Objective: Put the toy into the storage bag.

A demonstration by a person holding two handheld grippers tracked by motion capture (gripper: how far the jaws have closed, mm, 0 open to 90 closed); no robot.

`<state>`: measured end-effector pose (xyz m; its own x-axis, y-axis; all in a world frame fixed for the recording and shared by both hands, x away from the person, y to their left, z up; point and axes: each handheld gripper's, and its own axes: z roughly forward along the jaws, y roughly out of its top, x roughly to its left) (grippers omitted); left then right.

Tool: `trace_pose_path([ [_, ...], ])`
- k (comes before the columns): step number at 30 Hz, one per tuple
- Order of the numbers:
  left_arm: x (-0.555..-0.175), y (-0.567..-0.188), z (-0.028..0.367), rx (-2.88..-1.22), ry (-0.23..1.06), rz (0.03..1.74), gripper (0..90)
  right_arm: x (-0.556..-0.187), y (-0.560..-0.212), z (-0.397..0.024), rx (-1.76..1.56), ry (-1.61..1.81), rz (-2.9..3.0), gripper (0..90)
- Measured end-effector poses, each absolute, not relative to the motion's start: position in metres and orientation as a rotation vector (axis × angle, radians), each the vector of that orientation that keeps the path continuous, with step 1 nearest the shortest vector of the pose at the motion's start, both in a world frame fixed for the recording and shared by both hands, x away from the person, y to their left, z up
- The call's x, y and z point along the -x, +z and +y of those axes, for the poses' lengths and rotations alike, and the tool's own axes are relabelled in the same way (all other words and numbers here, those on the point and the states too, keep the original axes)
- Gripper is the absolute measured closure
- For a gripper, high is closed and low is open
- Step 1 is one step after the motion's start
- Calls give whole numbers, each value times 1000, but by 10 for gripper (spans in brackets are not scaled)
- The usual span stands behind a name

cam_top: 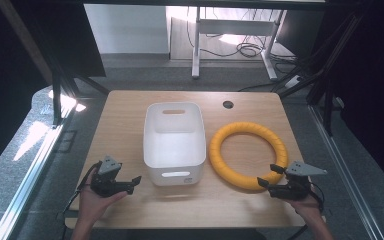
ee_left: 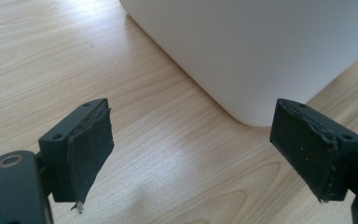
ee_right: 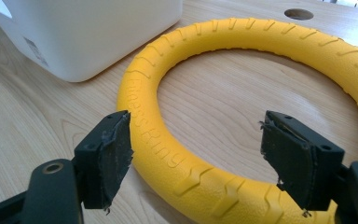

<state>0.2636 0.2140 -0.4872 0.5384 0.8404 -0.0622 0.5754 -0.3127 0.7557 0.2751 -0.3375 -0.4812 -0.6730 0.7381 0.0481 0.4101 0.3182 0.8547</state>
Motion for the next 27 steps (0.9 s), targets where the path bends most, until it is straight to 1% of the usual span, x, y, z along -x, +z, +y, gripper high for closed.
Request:
trace_pose_path([
  [7, -262, -488, 212, -2035, 463, 1147, 142, -275, -481, -335, -998, 1284, 2264, 242],
  [11, -262, -488, 212, -2052, 464, 1144, 145, -275, -482, -332, -977, 1285, 2313, 222],
  [14, -261, -486, 213, -2045, 443, 1136, 150, -275, -478, -328, -941, 1281, 2352, 258],
  [17, -262, -486, 212, -2039, 431, 1132, 150, -276, -473, -323, -903, 1272, 2372, 267],
  [20, -261, -485, 211, -2038, 428, 1129, 151, -286, -463, -307, -817, 1199, 2458, 279],
  [22, -261, -485, 212, -2037, 425, 1128, 152, -289, -462, -304, -799, 1166, 2493, 273],
  [24, -261, -485, 212, -2042, 431, 1129, 154, -302, -459, -290, -762, 1080, 2620, 264],
  [27, -261, -485, 212, -2046, 429, 1126, 156, -312, -459, -280, -729, 1005, 2686, 260],
])
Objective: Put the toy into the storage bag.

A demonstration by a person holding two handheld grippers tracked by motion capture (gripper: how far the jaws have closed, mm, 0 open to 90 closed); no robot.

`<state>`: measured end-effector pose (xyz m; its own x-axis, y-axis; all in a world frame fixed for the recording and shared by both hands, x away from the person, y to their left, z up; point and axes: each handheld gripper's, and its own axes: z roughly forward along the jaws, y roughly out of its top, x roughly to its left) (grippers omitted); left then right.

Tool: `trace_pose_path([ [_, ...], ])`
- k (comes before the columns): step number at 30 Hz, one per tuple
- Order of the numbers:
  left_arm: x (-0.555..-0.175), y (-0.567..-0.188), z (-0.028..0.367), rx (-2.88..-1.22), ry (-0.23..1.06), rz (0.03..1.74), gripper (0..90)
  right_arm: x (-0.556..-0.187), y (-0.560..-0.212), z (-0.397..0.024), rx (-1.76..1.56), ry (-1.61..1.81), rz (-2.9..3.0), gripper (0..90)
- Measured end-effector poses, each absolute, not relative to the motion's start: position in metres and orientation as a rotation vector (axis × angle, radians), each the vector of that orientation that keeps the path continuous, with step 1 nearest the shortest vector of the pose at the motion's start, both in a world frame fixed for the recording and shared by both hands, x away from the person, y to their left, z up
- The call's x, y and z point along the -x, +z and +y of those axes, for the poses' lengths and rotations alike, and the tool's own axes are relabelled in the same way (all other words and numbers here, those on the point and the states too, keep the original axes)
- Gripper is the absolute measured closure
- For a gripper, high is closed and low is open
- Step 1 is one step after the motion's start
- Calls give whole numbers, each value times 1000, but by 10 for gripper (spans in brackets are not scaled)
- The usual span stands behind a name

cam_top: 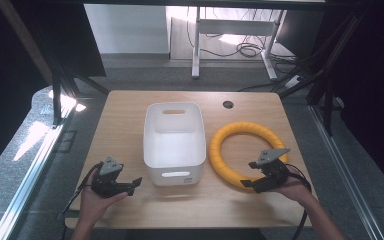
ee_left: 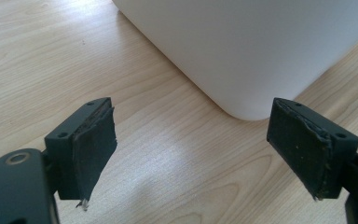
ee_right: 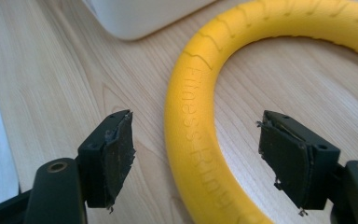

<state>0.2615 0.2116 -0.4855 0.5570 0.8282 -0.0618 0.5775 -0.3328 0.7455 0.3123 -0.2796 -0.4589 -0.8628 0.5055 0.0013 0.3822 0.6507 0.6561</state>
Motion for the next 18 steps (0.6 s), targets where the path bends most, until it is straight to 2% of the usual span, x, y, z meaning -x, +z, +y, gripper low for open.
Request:
trace_pose_path([
  [9, -262, -488, 209, -2063, 425, 1119, 158, -336, -471, -257, -717, 820, 2860, 257],
  [18, -263, -489, 207, -2076, 428, 1115, 160, -343, -487, -246, -648, 636, 2949, 275],
])
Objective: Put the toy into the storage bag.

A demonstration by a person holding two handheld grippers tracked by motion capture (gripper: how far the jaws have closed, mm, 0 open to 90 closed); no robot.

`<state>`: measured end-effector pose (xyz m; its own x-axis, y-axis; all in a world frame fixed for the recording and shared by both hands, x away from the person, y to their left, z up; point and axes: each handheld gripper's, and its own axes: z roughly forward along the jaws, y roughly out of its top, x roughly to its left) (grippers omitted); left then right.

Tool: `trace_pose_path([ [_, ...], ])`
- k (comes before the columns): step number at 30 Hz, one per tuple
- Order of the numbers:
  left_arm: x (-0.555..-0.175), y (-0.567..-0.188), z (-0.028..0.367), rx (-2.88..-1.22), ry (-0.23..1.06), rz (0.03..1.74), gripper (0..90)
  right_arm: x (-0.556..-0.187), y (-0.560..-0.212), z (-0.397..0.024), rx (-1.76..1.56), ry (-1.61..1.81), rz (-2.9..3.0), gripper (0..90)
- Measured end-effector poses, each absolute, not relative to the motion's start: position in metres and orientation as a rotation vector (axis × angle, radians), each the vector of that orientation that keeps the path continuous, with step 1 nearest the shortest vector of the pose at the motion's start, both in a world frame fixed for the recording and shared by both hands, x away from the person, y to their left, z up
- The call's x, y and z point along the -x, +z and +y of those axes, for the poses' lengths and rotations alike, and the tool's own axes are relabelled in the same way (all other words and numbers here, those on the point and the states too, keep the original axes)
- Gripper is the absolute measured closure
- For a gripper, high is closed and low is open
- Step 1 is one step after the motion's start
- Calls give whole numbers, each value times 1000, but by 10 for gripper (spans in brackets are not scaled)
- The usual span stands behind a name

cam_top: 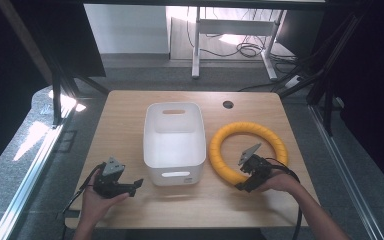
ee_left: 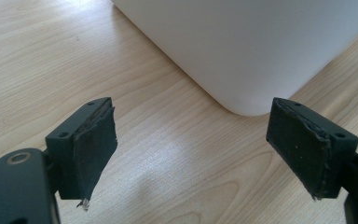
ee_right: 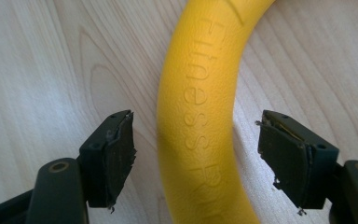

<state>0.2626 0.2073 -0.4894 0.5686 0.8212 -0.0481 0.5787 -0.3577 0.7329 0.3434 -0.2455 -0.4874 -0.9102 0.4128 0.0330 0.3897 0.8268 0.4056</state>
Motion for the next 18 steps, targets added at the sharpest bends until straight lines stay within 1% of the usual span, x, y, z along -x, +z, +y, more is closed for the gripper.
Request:
trace_pose_path([
  [6, -262, -489, 208, -2076, 427, 1113, 159, -344, -498, -235, -592, 490, 3011, 297],
  [12, -262, -490, 207, -2078, 429, 1111, 159, -346, -504, -225, -551, 370, 3040, 344],
  [13, -263, -490, 207, -2080, 429, 1109, 159, -347, -504, -223, -553, 349, 3043, 376],
  [14, -263, -490, 207, -2083, 429, 1110, 159, -347, -504, -223, -553, 349, 3043, 376],
  [15, -263, -490, 207, -2082, 430, 1112, 159, -349, -503, -223, -569, 338, 3038, 450],
  [16, -263, -490, 207, -2079, 430, 1111, 159, -349, -503, -223, -569, 338, 3038, 450],
  [17, -263, -490, 207, -2077, 429, 1110, 159, -352, -501, -222, -580, 315, 3037, 497],
  [18, -263, -490, 207, -2077, 429, 1110, 159, -352, -501, -222, -580, 315, 3037, 497],
])
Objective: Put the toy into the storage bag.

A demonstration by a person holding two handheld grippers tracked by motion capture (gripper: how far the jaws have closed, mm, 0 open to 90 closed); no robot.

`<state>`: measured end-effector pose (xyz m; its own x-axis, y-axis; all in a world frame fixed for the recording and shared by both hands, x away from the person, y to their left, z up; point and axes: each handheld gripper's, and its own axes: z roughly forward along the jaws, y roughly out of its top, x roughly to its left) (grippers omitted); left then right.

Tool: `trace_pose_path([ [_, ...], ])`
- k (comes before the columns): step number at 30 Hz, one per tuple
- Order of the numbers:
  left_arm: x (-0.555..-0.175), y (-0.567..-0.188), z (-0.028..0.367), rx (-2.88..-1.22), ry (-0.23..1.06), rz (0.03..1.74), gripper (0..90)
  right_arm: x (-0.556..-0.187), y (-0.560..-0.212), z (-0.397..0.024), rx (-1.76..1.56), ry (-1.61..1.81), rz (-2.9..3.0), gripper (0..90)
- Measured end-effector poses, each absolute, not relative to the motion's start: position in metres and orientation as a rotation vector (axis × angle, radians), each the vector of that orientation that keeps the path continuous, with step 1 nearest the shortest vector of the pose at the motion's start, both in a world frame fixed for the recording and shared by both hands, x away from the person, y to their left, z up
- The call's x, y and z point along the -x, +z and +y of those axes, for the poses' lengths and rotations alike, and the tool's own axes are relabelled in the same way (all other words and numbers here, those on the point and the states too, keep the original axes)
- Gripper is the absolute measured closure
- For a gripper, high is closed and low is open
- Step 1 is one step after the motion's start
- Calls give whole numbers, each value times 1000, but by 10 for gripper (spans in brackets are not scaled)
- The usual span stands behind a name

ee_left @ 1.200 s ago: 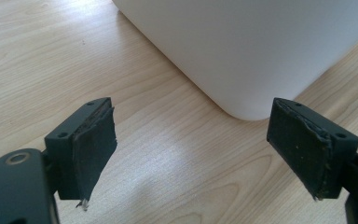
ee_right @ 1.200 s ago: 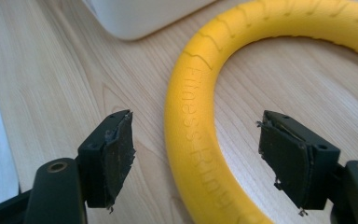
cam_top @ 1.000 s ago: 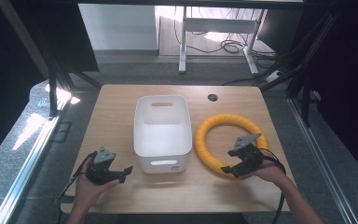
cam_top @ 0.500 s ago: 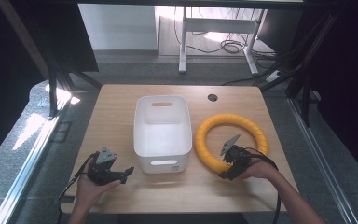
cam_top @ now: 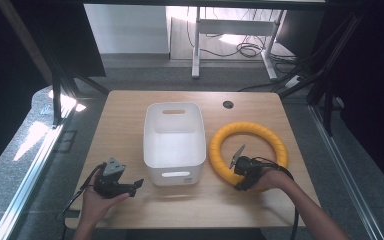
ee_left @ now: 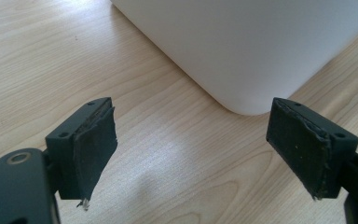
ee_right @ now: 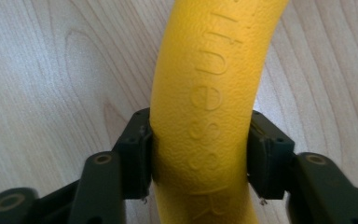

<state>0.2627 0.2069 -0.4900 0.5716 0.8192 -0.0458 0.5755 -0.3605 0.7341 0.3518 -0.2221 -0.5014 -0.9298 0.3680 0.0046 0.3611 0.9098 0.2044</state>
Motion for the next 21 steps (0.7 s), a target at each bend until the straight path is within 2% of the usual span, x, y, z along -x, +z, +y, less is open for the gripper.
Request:
trace_pose_path([
  [4, -263, -490, 207, -2084, 433, 1111, 160, -355, -500, -216, -561, 243, 3065, 509],
  [8, -263, -491, 207, -2085, 435, 1110, 159, -360, -498, -223, -609, 336, 3093, 512],
  [16, -263, -491, 207, -2085, 440, 1113, 159, -379, -452, -244, -823, 779, 3062, 514],
  [21, -263, -491, 208, -2080, 441, 1113, 159, -391, -424, -272, -922, 1111, 2955, 516],
])
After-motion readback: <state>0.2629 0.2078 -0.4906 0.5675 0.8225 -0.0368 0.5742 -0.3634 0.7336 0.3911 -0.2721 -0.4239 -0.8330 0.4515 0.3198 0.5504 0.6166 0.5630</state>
